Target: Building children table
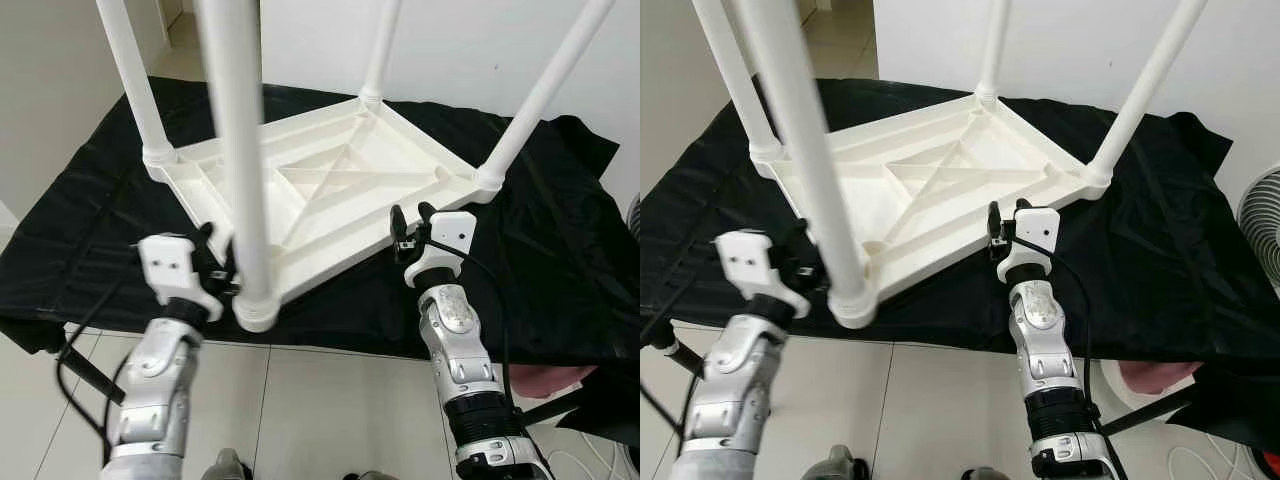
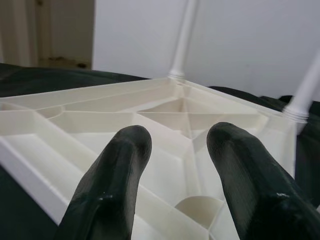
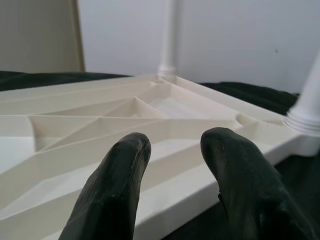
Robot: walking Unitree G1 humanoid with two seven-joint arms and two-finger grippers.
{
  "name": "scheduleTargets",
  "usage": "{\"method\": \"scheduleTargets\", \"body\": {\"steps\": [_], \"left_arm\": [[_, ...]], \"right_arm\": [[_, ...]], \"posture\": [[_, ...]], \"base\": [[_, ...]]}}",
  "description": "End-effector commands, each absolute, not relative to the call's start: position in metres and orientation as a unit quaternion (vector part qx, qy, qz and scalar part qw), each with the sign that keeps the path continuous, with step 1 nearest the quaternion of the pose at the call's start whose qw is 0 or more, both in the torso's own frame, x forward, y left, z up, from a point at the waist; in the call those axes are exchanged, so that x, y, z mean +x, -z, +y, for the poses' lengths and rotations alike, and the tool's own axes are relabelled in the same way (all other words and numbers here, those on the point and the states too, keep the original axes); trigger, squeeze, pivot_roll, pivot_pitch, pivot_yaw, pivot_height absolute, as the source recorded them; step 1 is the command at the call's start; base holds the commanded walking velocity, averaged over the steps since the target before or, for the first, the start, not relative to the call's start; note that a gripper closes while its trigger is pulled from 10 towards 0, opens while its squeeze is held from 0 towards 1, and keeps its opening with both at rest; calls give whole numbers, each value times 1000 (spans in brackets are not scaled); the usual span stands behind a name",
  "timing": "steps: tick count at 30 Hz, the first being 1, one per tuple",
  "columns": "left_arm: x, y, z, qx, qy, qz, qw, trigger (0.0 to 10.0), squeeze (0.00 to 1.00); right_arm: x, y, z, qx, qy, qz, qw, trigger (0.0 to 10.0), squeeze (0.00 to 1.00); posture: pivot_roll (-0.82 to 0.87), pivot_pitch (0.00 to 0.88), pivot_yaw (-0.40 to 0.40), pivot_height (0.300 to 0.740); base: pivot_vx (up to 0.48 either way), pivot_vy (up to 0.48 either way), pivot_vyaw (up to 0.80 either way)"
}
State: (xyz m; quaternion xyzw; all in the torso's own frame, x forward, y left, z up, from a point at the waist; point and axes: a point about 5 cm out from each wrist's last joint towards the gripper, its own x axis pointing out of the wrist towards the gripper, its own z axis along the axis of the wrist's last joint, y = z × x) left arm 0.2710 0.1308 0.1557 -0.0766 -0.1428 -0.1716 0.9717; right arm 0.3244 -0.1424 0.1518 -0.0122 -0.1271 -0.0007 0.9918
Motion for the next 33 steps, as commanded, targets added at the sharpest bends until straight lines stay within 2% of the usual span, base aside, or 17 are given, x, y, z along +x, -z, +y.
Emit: {"method": "scheduleTargets", "body": {"steps": [1, 10, 15, 21, 27, 32, 33], "left_arm": [[265, -161, 105, -67, 291, -149, 943, 10000, 0], [258, -172, 77, -75, 356, -153, 919, 10000, 0], [258, -186, 67, -89, 358, -169, 914, 10000, 0], [256, -195, 60, -87, 362, -177, 911, 10000, 0], [256, -192, 63, -78, 354, -176, 915, 10000, 0], [260, -176, 76, -40, 354, -148, 922, 10000, 0], [261, -173, 80, -33, 356, -142, 923, 10000, 0]], "right_arm": [[330, -147, -151, -15, 35, -103, 994, 10000, 0], [342, -149, -161, -34, 67, -88, 993, 10000, 0], [341, -150, -165, -37, 78, -93, 992, 10000, 0], [334, -154, -156, -24, 10, -120, 992, 10000, 0], [326, -153, -162, -15, -16, -127, 992, 10000, 0], [310, -154, -172, 2, -80, -126, 989, 10000, 0], [306, -154, -175, 3, -94, -124, 988, 10000, 690]], "posture": [[31, 69, 0, 740], [31, 87, 11, 740], [19, 85, 19, 740], [15, 84, 23, 740], [15, 85, 18, 740], [-5, 85, 24, 740], [-10, 86, 26, 740]], "base": [[0, 0, 0], [0, 0, 0], [0, 0, 0], [0, 0, 0], [0, 0, 0], [0, 0, 0], [0, 0, 0]]}}
